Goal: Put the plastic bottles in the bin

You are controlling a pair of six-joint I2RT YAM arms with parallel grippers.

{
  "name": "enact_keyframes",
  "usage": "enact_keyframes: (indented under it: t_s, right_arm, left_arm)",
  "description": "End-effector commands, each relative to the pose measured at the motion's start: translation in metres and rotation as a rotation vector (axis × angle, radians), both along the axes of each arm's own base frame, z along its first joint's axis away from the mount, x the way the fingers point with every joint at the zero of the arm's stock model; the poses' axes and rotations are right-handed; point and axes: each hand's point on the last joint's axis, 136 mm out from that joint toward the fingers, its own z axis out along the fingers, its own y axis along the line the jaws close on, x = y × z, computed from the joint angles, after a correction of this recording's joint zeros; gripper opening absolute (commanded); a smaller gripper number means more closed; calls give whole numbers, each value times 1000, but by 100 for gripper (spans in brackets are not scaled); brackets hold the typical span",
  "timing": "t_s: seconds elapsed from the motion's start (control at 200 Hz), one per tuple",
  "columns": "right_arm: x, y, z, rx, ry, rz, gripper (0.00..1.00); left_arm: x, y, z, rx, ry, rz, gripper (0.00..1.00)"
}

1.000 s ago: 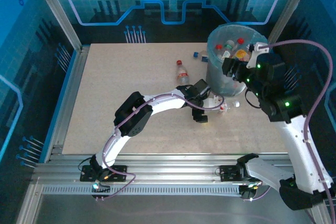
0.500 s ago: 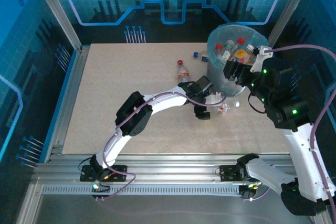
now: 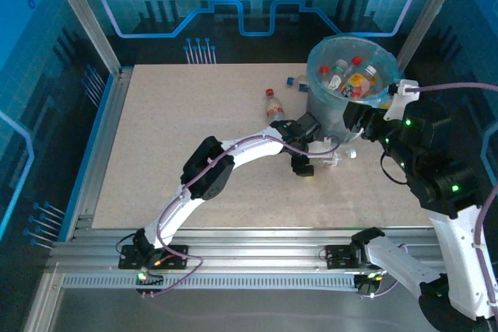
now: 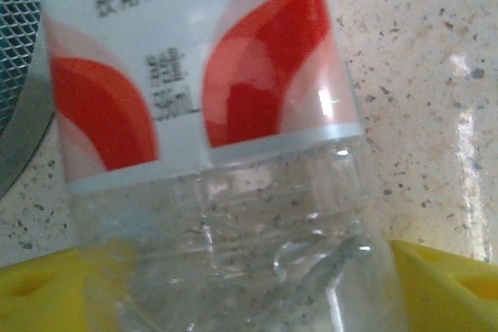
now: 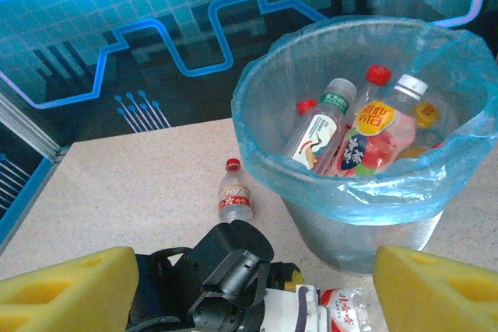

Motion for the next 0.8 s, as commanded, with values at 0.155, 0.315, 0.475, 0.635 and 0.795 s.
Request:
enact_keyframes:
  t_s: [0.155,0.315,0.475,0.635,0.795]
  right_arm:
    - [-11,-6,17,-5,-47,-13,80]
    - [-19,-5,17,-2,-45,8,79]
    - [-48,-11,19,-1,-51,36,79]
    - [-78,-10,13,59,-73,85,78]
    - [-95,-11,1,89,-65,104,77]
  left_arm:
    - [-16,3,6,-6,51,-15,60]
    - [-22,8,33,-85,21,12,52]
    - [-29,13,66,-182,-6,45,49]
    - [-34,20,85,-214,-27,61,48]
    - [-39,27,96,-233,-35,68,48]
